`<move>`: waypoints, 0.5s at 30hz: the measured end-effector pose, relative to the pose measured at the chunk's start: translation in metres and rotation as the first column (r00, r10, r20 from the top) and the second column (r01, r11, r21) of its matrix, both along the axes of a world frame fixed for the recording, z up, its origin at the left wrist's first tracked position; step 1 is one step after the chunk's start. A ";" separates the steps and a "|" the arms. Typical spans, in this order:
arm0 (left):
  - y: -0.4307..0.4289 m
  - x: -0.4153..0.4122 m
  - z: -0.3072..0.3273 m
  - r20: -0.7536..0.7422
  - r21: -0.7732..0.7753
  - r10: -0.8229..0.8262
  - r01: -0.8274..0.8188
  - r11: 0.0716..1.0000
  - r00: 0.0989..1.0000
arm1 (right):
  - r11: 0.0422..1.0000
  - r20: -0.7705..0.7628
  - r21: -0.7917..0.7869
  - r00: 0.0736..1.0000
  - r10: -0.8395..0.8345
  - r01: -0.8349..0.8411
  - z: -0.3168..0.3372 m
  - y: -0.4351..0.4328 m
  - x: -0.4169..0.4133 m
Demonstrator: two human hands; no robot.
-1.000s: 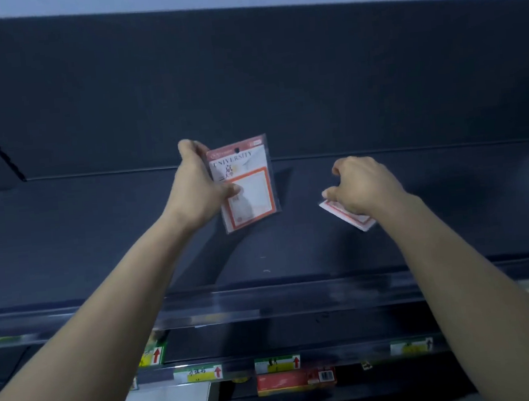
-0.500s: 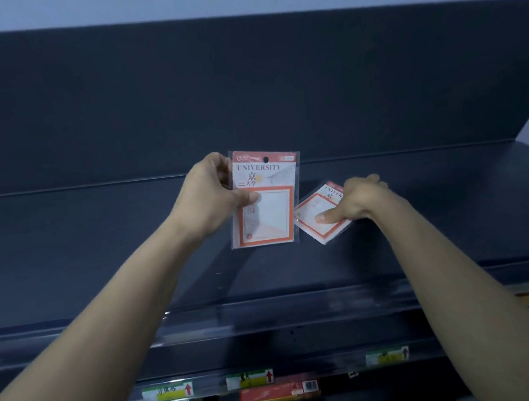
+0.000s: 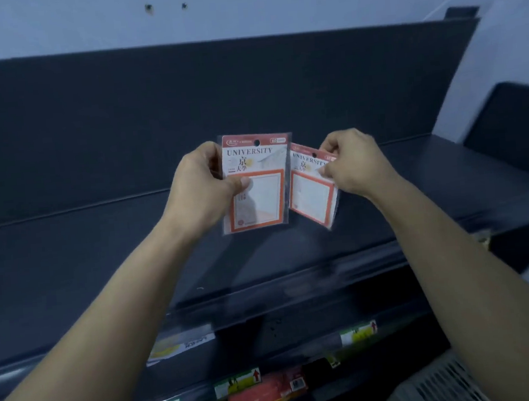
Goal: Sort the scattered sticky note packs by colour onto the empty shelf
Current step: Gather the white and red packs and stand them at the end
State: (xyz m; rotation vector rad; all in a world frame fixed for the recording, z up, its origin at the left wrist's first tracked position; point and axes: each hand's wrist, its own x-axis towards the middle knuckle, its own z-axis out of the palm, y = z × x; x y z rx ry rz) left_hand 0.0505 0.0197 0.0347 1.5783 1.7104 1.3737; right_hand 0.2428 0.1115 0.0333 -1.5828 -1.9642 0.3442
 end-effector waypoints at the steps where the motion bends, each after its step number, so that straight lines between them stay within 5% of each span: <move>1: -0.002 0.005 0.002 0.003 0.015 -0.043 0.043 0.999 0.999 | 0.999 -0.004 0.028 0.999 -0.038 0.038 0.002 -0.012 0.009; 8: -0.035 0.066 0.000 0.008 0.012 -0.439 0.439 0.898 0.898 | 0.896 -0.076 0.077 0.899 -0.432 0.437 0.004 -0.130 0.081; 15: -0.105 0.175 -0.004 0.026 -0.017 -0.781 0.781 0.624 0.625 | 0.649 -0.084 0.017 0.648 -0.757 0.761 -0.004 -0.287 0.165</move>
